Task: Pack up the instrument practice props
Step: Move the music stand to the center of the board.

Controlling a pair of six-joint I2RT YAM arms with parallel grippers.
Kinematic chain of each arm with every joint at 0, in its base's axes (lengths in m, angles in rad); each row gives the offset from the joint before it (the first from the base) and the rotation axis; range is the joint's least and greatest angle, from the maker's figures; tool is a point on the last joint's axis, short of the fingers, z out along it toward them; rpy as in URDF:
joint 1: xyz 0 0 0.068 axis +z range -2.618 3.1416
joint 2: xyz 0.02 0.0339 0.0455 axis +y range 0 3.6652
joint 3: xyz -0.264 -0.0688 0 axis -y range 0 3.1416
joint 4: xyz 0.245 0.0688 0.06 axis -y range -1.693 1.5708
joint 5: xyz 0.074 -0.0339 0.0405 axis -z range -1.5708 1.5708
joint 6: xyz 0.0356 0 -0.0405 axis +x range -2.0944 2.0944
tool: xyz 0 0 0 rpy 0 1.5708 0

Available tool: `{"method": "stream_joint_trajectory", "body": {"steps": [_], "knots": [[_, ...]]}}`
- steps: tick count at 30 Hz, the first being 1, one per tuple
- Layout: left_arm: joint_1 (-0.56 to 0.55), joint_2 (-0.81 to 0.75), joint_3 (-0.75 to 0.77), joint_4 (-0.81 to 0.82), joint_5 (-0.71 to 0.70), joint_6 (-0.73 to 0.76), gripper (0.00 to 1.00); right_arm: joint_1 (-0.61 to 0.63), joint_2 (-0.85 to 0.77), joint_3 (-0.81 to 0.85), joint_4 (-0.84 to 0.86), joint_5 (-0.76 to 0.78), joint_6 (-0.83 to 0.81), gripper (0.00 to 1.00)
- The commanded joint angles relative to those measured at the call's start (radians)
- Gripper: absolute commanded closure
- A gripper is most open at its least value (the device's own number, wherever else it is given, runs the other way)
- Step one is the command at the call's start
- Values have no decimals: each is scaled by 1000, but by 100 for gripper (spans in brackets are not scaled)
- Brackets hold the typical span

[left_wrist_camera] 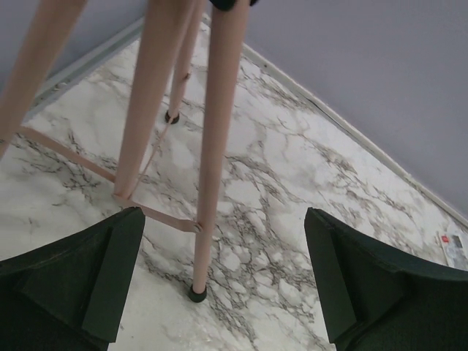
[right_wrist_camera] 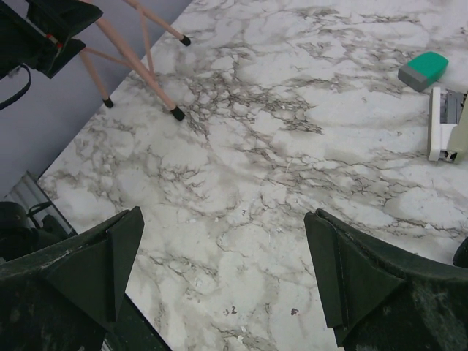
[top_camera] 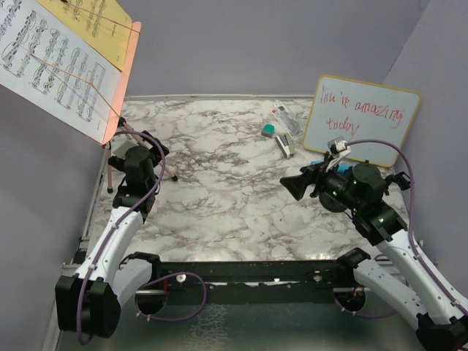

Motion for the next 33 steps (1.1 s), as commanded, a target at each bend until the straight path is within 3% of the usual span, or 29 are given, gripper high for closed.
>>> {"method": "stream_joint_trajectory", "body": {"steps": [1, 16, 23, 29, 33], "knots": [[68, 3, 26, -14, -49, 9, 1, -3, -31, -18, 57, -80, -21, 0], [91, 264, 164, 143, -235, 106, 8, -3, -70, -32, 49, -40, -34, 1], [91, 366, 221, 152, -276, 136, 16, -3, -66, -34, 54, -37, -31, 1], [91, 392, 230, 155, -265, 157, 35, -3, -64, -34, 54, -39, -32, 2], [89, 373, 210, 145, -190, 162, 62, -3, -61, -36, 54, -33, -34, 2]]}}
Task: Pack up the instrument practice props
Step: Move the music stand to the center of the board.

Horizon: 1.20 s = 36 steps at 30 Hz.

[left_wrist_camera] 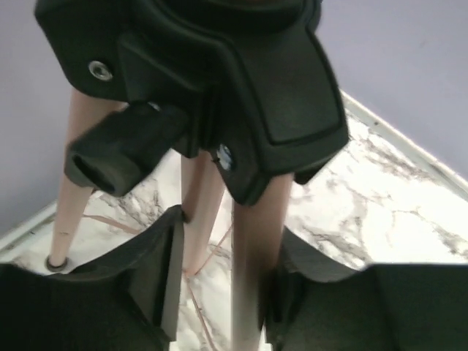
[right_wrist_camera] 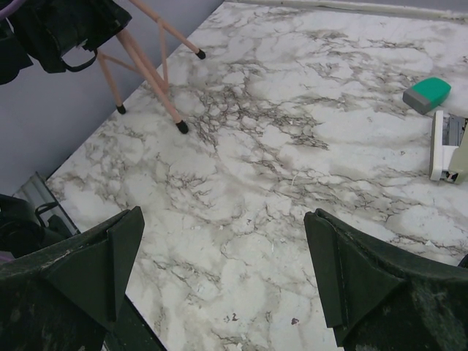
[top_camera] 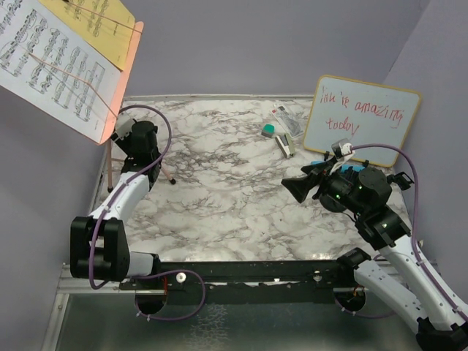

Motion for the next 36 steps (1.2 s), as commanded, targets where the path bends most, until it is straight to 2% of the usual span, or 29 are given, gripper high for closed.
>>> {"method": "stream_joint_trajectory", "body": {"steps": [1, 4, 11, 17, 23, 27, 36], "knots": [[-4, -19, 8, 9, 96, 16, 67, -3, 0, -16, 18, 13, -15, 2], [-12, -50, -21, -3, 179, 28, 77, -3, 0, -16, 15, 15, -16, 2], [-20, -126, -110, 78, 461, 36, 89, -3, 0, -20, 24, 7, -13, 3], [-52, -68, -98, 169, 681, 11, 96, -3, -2, -20, 21, 11, -17, 3], [-164, 19, -56, 275, 747, 5, 98, -3, -2, -14, 11, 25, -25, 3], [-201, 64, -40, 345, 768, -53, 100, -3, 1, -11, 3, 34, -28, 3], [-330, 176, 28, 426, 769, -109, 100, -3, 14, 2, -4, 53, -38, 4]]}}
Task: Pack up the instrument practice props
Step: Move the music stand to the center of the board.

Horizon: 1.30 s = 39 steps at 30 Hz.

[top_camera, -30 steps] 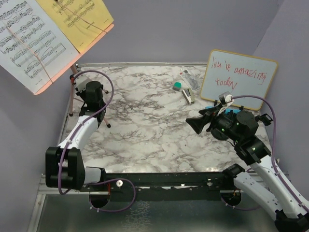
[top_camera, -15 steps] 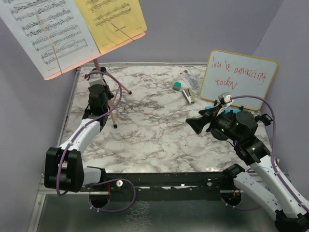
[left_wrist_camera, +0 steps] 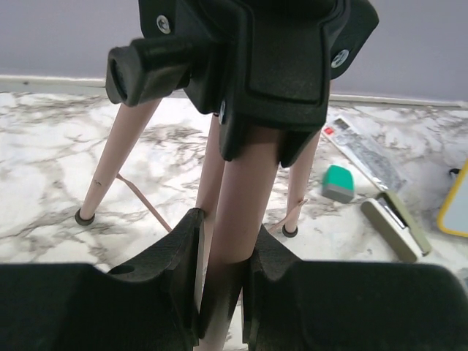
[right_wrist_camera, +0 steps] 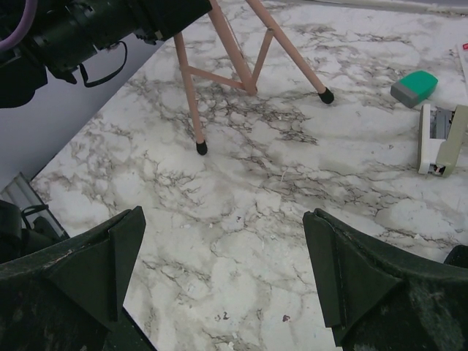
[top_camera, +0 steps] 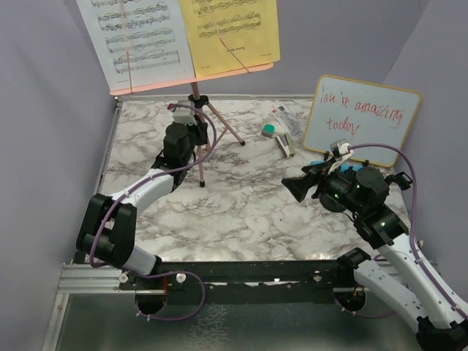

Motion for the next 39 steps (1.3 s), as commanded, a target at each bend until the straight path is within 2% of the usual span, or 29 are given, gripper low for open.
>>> {"method": "stream_joint_trajectory", "body": {"steps": [1, 7, 12, 19, 27, 39], "knots": [[-89, 61, 29, 125, 120, -258, 100, -3, 4, 15, -9, 28, -22, 4], [-166, 117, 67, 138, 111, -290, 100, -3, 26, 26, -25, 29, -18, 3], [-242, 129, 76, 124, 32, -228, 100, -3, 52, 43, -42, 17, -16, 3], [-296, 139, 163, -86, -101, -80, 100, -3, 48, 32, -49, 31, -13, 3], [-303, 134, 246, -261, -169, 41, 100, -3, 51, 32, -53, 41, -13, 3], [-301, 104, 298, -370, -168, 208, 100, -3, 49, 15, -53, 41, -12, 3]]}}
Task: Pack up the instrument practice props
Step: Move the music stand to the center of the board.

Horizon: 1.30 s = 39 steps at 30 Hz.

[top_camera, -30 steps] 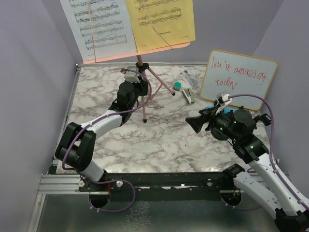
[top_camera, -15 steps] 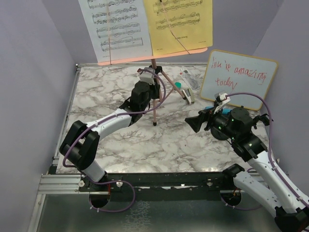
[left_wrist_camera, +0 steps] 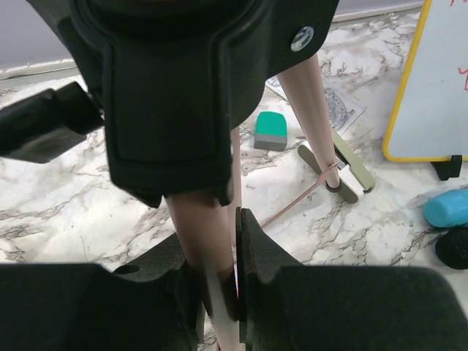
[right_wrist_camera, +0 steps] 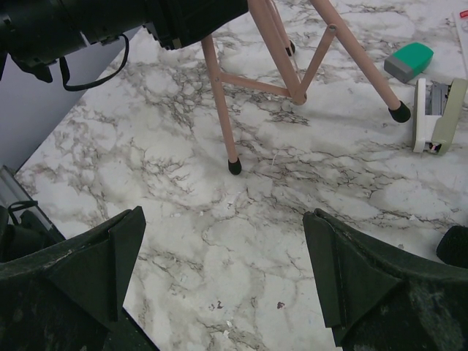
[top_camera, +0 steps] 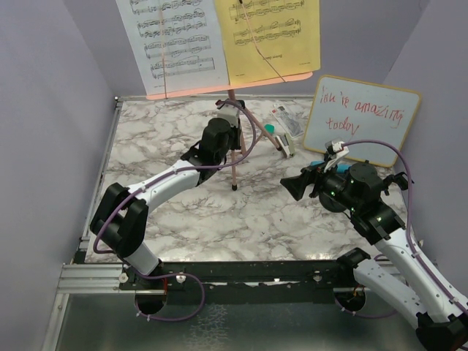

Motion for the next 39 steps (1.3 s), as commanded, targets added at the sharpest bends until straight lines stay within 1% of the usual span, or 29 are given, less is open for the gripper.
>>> {"method": "stream_joint_trajectory", "body": {"steps": [1, 6, 9, 12, 16, 23, 26, 28, 30, 32, 36, 39], "knots": [[-4, -29, 45, -111, -30, 131, 100, -3, -6, 1, -14, 20, -5, 3], [-4, -25, 84, -140, 4, 191, 100, -3, -8, -6, -14, 26, -4, 3], [-7, -7, 131, -157, 39, 191, 100, -3, -7, -12, -11, 33, -3, 3], [-12, 12, 147, -147, 67, 178, 100, -3, -2, -14, -7, 32, -1, 3], [-12, -2, 85, -89, 73, 133, 100, -3, -2, -10, -16, 33, -3, 3], [-11, -17, -19, -37, 108, 59, 100, -3, 5, -18, -12, 42, 5, 3], [-12, -21, -36, -23, 124, 35, 95, -3, 21, -7, -24, 50, 17, 3], [-11, -34, -42, -24, 122, 31, 92, -3, 36, 8, -43, 74, 37, 1], [-7, -51, -47, -25, 123, 28, 85, -3, 42, 19, -55, 104, 67, 0], [2, -66, -51, -26, 129, 20, 80, -3, 39, 20, -51, 114, 99, 0], [32, -79, -59, -26, 175, 2, 78, -3, -14, 0, 15, 61, 115, 0], [43, -78, -64, -21, 211, 2, 77, -3, -73, -50, 96, 38, 90, 0]]}}
